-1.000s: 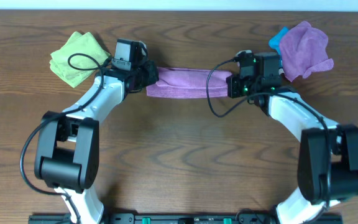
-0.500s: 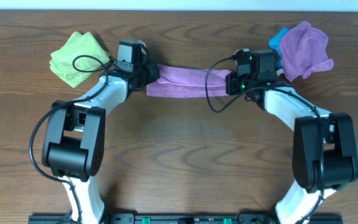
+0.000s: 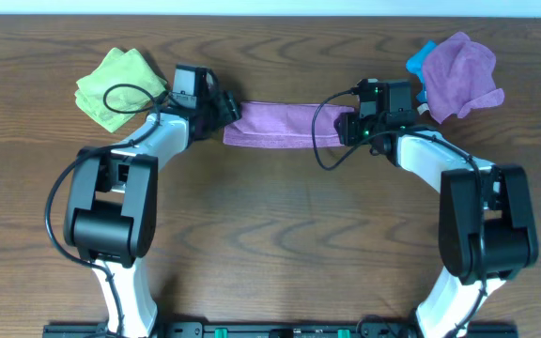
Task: Fold the cloth
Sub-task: 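Hold the folded strip with the left gripper and fold the right end leftward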
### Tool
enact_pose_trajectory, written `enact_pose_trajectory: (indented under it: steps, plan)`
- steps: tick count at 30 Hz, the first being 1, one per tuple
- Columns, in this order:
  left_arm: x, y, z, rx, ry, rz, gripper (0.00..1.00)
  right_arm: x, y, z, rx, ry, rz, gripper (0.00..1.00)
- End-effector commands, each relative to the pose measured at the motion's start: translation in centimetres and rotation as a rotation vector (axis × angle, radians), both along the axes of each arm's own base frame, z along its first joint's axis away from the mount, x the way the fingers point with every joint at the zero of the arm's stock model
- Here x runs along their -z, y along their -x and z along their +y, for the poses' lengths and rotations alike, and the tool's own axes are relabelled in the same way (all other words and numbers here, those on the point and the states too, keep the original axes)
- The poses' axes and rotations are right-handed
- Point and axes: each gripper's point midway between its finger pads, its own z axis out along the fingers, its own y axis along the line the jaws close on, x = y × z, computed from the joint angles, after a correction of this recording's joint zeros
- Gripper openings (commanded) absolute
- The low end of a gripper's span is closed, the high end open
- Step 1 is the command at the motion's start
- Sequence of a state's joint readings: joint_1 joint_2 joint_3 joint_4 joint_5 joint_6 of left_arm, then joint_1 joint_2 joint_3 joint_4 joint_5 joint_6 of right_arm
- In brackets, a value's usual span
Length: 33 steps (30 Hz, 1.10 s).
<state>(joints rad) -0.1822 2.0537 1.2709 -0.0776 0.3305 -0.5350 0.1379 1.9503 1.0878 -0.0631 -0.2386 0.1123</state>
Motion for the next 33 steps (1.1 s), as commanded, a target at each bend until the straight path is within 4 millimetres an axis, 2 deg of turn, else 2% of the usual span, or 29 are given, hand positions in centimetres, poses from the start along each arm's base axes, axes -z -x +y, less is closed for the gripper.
enact_pose_trajectory:
  steps: [1,5,10,11,12,13,14,15,18,24,28,33]
  plan:
    - [-2.2,-1.6,0.8,0.026,-0.021,-0.045,0.79,-2.3,-0.7,0.1,0.037,-0.035,-0.033,0.67]
    - [-4.6,-1.8,0.9,0.073,-0.054,-0.040,0.80,-5.0,-0.5,-0.1,0.047,-0.047,-0.064,0.87]
    - [-8.3,-2.8,0.5,0.101,-0.053,-0.083,0.80,-8.1,0.3,-0.9,0.116,-0.091,-0.064,0.98]
    - [-9.0,-3.0,0.1,0.112,-0.038,-0.096,0.69,-8.5,0.7,-1.2,0.145,-0.109,-0.048,0.99]
    - [-9.5,-3.1,-0.3,0.124,-0.021,-0.105,0.53,-8.8,1.1,-1.5,0.174,-0.126,-0.030,0.99]
    - [-9.8,-3.2,-0.7,0.133,-0.011,-0.112,0.36,-8.9,1.5,-1.8,0.207,-0.147,-0.003,0.99]
    - [-9.9,-3.2,-0.9,0.138,-0.008,-0.113,0.15,-8.9,2.1,-1.9,0.242,-0.184,0.037,0.99]
    - [-9.9,-3.0,-1.1,0.143,-0.007,-0.111,0.06,-8.9,2.6,-1.9,0.251,-0.214,0.066,0.99]
    - [-9.3,-2.3,-2.1,0.161,-0.009,-0.082,0.06,-8.6,3.8,-1.1,0.247,-0.321,0.153,0.99]
    - [-7.5,-1.3,-4.5,0.213,-0.054,-0.051,0.06,-6.2,5.2,-1.8,0.340,-0.389,0.226,0.99]
    - [-4.7,-0.2,-5.5,0.254,-0.126,0.001,0.06,-4.5,6.1,-1.0,0.377,-0.495,0.251,0.99]
    - [-0.8,0.9,-5.1,0.274,-0.180,0.090,0.06,-2.4,7.4,-0.9,0.454,-0.579,0.268,0.99]
